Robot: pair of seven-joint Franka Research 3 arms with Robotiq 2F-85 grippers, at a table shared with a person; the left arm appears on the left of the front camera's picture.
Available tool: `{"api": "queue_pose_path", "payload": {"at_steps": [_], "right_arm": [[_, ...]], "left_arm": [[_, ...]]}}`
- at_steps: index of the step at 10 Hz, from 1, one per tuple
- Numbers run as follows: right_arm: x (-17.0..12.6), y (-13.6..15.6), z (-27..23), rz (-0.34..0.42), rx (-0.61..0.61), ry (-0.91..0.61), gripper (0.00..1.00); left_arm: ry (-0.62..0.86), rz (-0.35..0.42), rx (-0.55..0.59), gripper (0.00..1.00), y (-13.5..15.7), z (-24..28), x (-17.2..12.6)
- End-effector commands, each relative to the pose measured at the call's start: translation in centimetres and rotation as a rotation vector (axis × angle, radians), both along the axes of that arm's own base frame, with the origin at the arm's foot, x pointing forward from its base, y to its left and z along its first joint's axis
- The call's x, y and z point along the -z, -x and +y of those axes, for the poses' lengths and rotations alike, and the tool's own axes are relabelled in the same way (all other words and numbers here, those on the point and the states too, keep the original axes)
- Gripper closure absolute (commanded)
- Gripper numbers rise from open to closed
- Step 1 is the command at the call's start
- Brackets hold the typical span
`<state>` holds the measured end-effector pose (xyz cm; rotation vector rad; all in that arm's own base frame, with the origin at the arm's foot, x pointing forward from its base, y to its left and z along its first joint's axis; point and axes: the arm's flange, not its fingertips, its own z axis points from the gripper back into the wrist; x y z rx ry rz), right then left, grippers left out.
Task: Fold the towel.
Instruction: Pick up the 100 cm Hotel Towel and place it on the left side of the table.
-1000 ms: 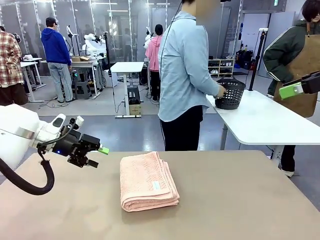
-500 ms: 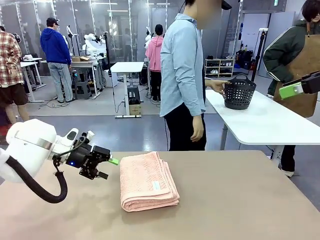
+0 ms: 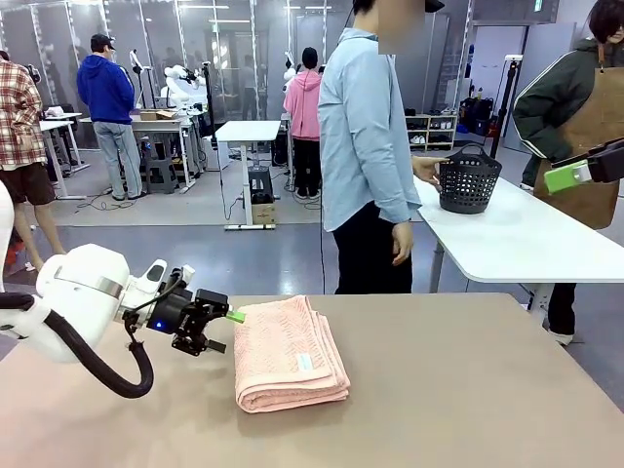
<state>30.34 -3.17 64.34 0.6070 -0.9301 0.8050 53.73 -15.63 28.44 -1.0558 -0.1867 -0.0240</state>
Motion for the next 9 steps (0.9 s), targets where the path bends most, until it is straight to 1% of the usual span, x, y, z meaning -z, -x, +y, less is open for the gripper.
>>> {"api": "queue_pose_path", "payload": {"at_steps": [1,3,7,9], "right_arm": [[0.0,-0.1,0.0,0.001,0.0,0.0,0.01],[0.0,-0.1,0.0,0.001,0.0,0.0,0.01],[0.0,-0.1,0.0,0.001,0.0,0.0,0.01],[0.0,-0.1,0.0,0.001,0.0,0.0,0.01]], "left_arm": [[0.026,-0.014,-0.022,0.0,-0.9,-1.1,0.7],[0.025,0.009,-0.036,0.0,-1.3,-1.7,1.4],[0.025,0.001,-0.077,0.0,-1.8,-3.4,2.3],[0.028,0.011,-0.074,0.0,-2.0,-4.4,3.1]]}}
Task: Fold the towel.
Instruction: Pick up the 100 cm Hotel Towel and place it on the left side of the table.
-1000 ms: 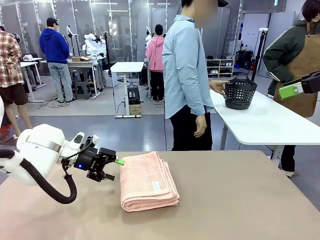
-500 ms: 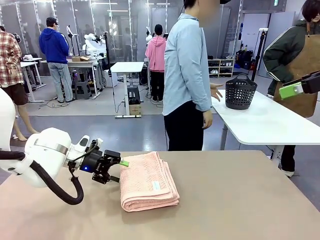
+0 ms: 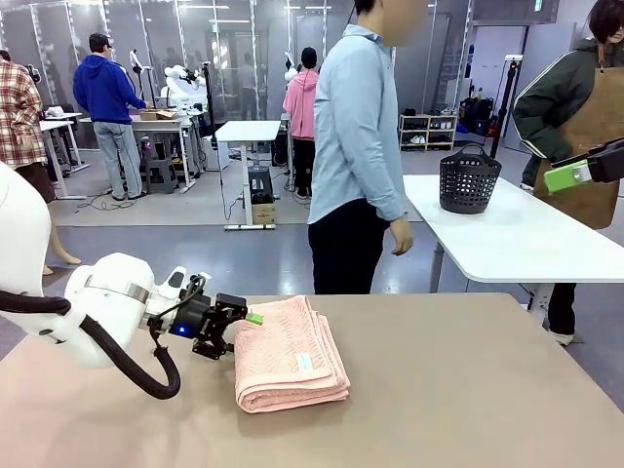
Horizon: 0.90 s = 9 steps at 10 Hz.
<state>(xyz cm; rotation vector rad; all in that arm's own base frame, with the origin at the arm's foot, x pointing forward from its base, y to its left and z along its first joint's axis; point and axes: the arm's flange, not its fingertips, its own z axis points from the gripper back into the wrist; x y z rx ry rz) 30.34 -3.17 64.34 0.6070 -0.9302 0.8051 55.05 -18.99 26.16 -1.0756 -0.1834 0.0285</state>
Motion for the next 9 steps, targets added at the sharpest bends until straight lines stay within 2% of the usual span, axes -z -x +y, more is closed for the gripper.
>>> {"api": "queue_pose_path", "payload": {"at_steps": [1,3,4,6,7,8,9], "right_arm": [[0.02,-0.07,-0.04,0.001,0.0,0.0,0.01],[0.02,-0.07,-0.04,0.001,0.0,0.0,0.01],[0.02,-0.07,-0.04,0.001,0.0,0.0,0.01],[0.02,-0.07,-0.04,0.001,0.0,0.0,0.01],[0.02,-0.07,-0.04,0.001,0.0,0.0,0.01],[0.02,-0.07,-0.04,0.001,0.0,0.0,0.01],[0.02,-0.07,-0.04,0.001,0.0,0.0,0.01]], "left_arm": [[-0.019,-0.001,-0.065,0.21,-0.74,-1.19,1.1],[-0.019,-0.01,-0.06,0.8,-0.74,-1.29,1.16],[-0.026,-0.018,-0.057,1.0,-0.56,-1.3,0.95],[-0.031,-0.026,-0.051,1.0,-0.36,-1.28,0.6],[-0.034,-0.025,-0.053,0.95,-0.35,-1.2,0.48],[-0.04,-0.025,-0.057,1.0,-0.36,-1.03,0.35],[-0.044,-0.023,-0.058,1.0,-0.46,-0.94,0.29]]}}
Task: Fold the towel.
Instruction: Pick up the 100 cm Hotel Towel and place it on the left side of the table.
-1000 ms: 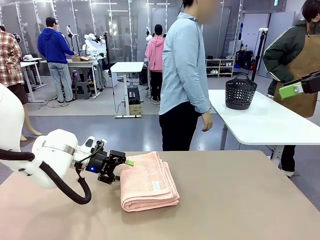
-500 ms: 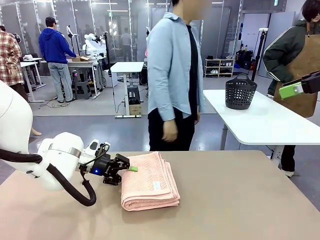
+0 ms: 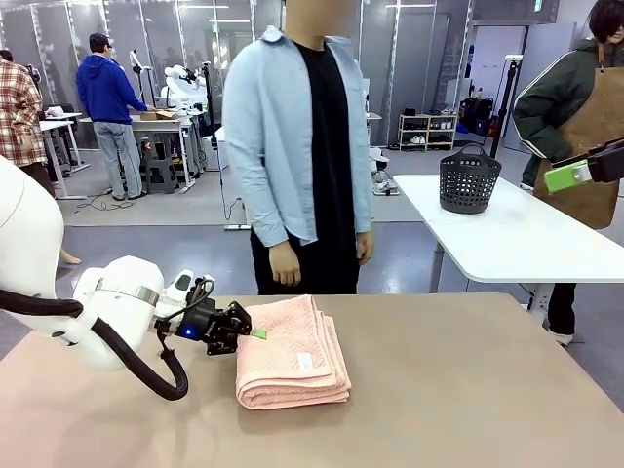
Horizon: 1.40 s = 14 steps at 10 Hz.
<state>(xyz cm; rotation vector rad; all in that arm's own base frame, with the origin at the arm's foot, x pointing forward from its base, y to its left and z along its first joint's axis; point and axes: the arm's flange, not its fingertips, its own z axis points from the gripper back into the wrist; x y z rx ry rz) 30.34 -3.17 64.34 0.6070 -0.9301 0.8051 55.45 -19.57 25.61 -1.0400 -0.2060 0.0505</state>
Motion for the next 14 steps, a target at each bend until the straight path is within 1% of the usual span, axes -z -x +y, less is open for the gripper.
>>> {"api": "queue_pose_path", "payload": {"at_steps": [1,3,4,9,10,11,12,14], "right_arm": [[0.0,-0.1,0.0,0.001,0.0,0.0,0.01],[0.0,-0.1,0.0,0.001,0.0,0.0,0.01],[0.0,-0.1,0.0,0.001,0.0,0.0,0.01],[0.0,-0.1,0.0,0.001,0.0,0.0,0.01],[0.0,-0.1,0.0,0.001,0.0,0.0,0.01],[0.0,-0.1,0.0,0.001,0.0,0.0,0.01],[0.0,-0.1,0.0,0.001,0.0,0.0,0.01],[0.0,-0.1,0.0,0.001,0.0,0.0,0.01]], "left_arm": [[-0.015,-0.014,-0.021,1.0,-0.2,-0.5,-0.3],[-0.036,-0.009,0.003,1.0,-0.5,-1.1,-0.6],[-0.004,-0.002,0.0,0.89,0.0,-0.1,0.0],[-0.004,-0.002,0.0,0.89,0.0,-0.1,0.0],[-0.009,-0.004,0.002,0.83,0.0,-0.1,-0.1],[0.016,-0.031,0.046,0.83,0.1,1.1,-2.4],[0.005,-0.032,0.098,0.83,0.6,2.8,-4.1],[-0.068,-0.035,0.169,0.83,2.3,6.6,-4.9]]}}
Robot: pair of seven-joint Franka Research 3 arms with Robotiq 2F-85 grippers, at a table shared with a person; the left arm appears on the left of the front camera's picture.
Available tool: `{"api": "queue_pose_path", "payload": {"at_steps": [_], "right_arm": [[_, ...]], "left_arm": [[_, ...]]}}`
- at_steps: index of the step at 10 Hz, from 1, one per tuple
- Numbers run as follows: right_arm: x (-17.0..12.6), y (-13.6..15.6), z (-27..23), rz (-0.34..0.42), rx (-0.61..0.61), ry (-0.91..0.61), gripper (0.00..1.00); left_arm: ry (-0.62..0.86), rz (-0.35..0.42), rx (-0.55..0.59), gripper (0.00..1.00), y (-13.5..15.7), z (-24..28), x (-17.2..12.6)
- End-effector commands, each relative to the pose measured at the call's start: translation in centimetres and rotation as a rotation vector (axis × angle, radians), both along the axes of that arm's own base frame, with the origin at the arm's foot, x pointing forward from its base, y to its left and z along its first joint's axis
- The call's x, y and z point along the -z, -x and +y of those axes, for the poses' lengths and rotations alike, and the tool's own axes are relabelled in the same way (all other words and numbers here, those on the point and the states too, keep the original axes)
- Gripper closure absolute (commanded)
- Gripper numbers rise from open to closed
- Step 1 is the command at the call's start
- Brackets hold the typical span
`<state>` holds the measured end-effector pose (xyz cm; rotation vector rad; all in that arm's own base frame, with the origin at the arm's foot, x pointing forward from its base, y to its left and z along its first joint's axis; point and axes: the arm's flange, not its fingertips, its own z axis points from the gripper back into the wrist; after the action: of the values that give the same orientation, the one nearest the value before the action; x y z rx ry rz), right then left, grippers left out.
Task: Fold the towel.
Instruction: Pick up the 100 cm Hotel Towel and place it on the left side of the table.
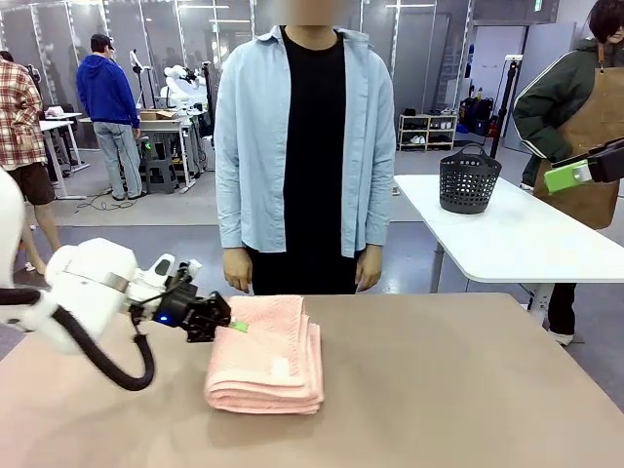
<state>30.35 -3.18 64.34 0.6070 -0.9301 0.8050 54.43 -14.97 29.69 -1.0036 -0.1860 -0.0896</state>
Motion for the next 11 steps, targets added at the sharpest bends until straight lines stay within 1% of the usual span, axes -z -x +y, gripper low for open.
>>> {"api": "queue_pose_path", "payload": {"at_steps": [1,2,3,4,6,7,8,10,11], "right_arm": [[0.0,-0.1,0.0,0.001,0.0,0.0,0.01],[0.0,-0.1,0.0,0.001,0.0,0.0,0.01],[0.0,-0.1,0.0,0.001,0.0,0.0,0.01],[0.0,-0.1,0.0,0.001,0.0,0.0,0.01],[0.0,-0.1,0.0,0.001,0.0,0.0,0.01],[0.0,-0.1,0.0,0.001,0.0,0.0,0.01],[0.0,-0.1,0.0,0.001,0.0,0.0,0.01],[0.0,-0.1,0.0,0.001,0.0,0.0,0.01],[0.0,-0.1,0.0,0.001,0.0,0.0,0.01]], "left_arm": [[-0.035,0.0,0.061,0.83,2.1,4.1,-1.2],[-0.043,-0.021,0.075,0.83,2.9,6.2,-1.8],[-0.072,-0.036,0.061,0.83,3.8,8.9,-2.5],[-0.108,-0.039,0.059,0.83,4.7,11.3,-2.8],[-0.157,-0.076,0.035,0.83,6.0,15.9,-3.1],[-0.197,-0.087,0.056,0.83,6.9,18.5,-3.0],[-0.234,-0.08,0.032,0.83,7.3,20.8,-2.9],[-0.25,-0.087,-0.037,0.83,7.9,25.2,-2.9],[-0.234,-0.094,-0.051,0.83,8.3,27.0,-2.9]]}}
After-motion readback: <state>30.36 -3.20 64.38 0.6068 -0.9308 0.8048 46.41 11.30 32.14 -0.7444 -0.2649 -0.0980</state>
